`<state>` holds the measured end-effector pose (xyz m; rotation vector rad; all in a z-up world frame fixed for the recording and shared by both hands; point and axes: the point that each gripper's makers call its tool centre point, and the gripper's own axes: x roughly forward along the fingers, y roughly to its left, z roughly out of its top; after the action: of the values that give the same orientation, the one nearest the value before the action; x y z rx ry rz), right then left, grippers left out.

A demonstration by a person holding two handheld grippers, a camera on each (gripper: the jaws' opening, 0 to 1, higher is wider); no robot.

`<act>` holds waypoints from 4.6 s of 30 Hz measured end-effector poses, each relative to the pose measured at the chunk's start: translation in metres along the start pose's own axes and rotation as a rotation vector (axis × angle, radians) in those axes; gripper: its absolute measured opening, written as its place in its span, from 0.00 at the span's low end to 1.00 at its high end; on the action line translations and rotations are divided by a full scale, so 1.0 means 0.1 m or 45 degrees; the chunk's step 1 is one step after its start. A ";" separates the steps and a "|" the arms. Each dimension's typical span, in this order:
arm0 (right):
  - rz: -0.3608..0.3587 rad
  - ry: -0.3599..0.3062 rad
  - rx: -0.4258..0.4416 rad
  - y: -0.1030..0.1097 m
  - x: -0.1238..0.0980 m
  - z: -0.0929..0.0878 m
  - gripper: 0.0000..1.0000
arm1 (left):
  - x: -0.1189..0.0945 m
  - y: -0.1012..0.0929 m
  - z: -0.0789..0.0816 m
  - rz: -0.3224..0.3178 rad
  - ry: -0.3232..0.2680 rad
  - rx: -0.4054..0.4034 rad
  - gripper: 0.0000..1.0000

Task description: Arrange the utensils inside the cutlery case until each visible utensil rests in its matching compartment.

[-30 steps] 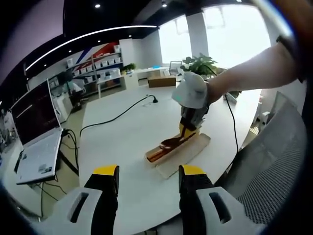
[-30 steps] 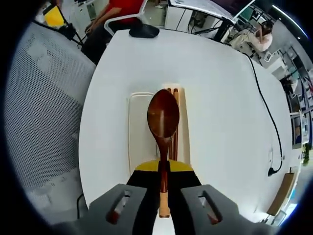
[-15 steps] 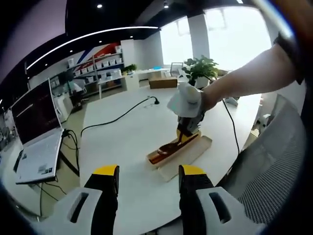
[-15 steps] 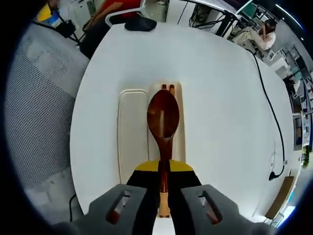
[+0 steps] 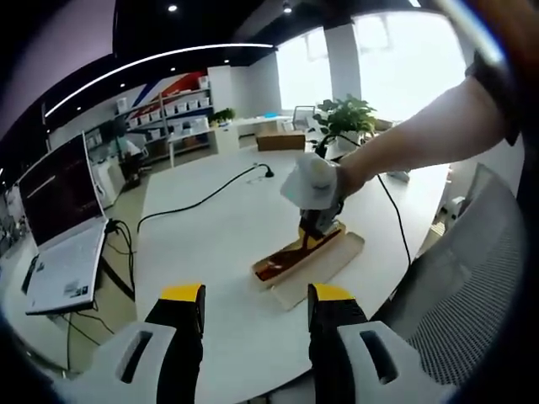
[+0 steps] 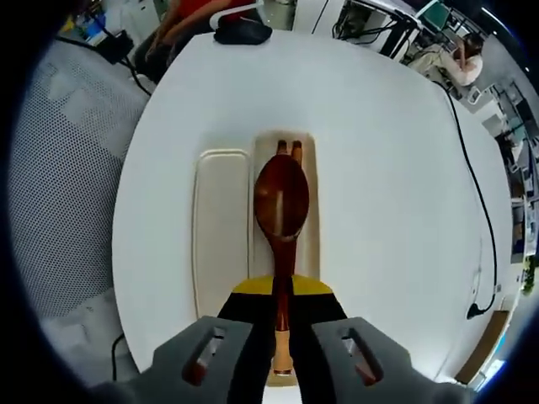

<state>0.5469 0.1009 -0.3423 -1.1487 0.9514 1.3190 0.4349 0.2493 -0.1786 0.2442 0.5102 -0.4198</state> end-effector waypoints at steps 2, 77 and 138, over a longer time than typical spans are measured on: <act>0.004 0.003 -0.002 0.00 0.01 -0.01 0.00 | 0.00 0.00 0.00 0.002 -0.001 -0.006 0.50; -0.218 -0.109 0.052 -0.04 -0.51 -0.29 0.31 | 0.01 0.01 -0.06 0.002 0.033 -0.015 0.51; -0.422 -0.503 0.598 0.46 -1.28 -1.22 0.65 | 0.46 -0.38 0.09 -0.499 -0.095 0.270 0.95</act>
<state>0.5063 -0.0499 -0.2469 -0.6183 0.6909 0.9371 0.4578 0.1975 -0.1988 0.3323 0.4398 -0.8638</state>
